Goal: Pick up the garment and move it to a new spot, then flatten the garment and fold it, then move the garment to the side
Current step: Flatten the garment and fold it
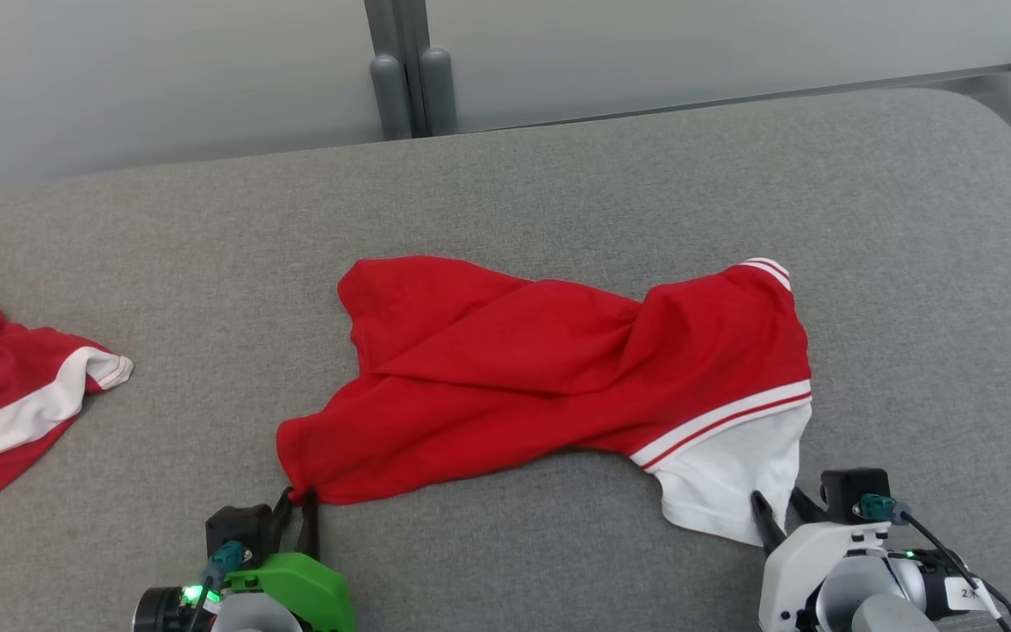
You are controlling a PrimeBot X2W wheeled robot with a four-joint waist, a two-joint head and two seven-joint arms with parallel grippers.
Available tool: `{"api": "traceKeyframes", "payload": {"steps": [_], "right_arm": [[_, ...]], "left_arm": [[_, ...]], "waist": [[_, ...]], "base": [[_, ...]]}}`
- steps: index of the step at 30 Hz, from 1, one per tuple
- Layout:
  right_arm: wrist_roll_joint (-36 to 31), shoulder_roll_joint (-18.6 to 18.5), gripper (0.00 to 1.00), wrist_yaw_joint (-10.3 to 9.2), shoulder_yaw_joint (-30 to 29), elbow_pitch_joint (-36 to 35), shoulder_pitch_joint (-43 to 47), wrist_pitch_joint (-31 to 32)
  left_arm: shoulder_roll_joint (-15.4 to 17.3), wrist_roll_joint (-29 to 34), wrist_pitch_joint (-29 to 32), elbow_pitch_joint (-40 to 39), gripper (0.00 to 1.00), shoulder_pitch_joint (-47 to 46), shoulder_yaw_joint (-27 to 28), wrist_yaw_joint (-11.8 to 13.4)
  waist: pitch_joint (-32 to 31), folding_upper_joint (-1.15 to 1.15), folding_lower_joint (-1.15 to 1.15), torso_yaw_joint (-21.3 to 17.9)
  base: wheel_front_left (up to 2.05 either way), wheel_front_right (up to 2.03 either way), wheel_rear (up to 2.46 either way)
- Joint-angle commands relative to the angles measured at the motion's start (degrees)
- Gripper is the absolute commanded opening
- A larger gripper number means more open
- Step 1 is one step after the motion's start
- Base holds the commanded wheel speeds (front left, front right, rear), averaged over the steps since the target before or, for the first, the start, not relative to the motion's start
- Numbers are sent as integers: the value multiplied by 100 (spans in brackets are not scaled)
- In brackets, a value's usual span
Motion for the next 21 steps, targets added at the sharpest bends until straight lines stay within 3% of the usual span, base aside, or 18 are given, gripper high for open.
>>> {"api": "traceKeyframes", "payload": {"steps": [1, 2, 3, 4, 13, 21], "right_arm": [[56, 91, 49, 48, 107, 264, 136, 221], [61, 84, 40, 42, 124, 286, 120, 255], [63, 81, 27, 40, 131, 297, 107, 267], [73, 77, 0, 32, 141, 312, 87, 284], [238, 49, 0, 22, -130, -57, -10, -247], [97, 44, 0, 23, -631, -1556, -190, -775]], "left_arm": [[25, -15, 7, 0, 15, -61, -16, -26], [25, -20, 7, -24, 0, -100, -24, -41], [25, -27, 7, -38, 0, -120, -37, -58], [25, -36, 7, -52, 0, -139, -57, -81], [24, -335, 4, -556, 0, 55, 73, -255], [25, -950, 4, -2069, 0, 236, 386, -516]], "waist": [[3, 0, 0, -8], [9, 0, 0, -15], [13, 0, 0, -18], [15, 0, 0, -20], [-102, 0, 0, 29], [-294, 0, 0, 6]], "base": [[0, 0, 0], [0, 0, 0], [0, 0, 0], [0, 0, 0], [0, 0, 0], [0, 0, 0]]}}
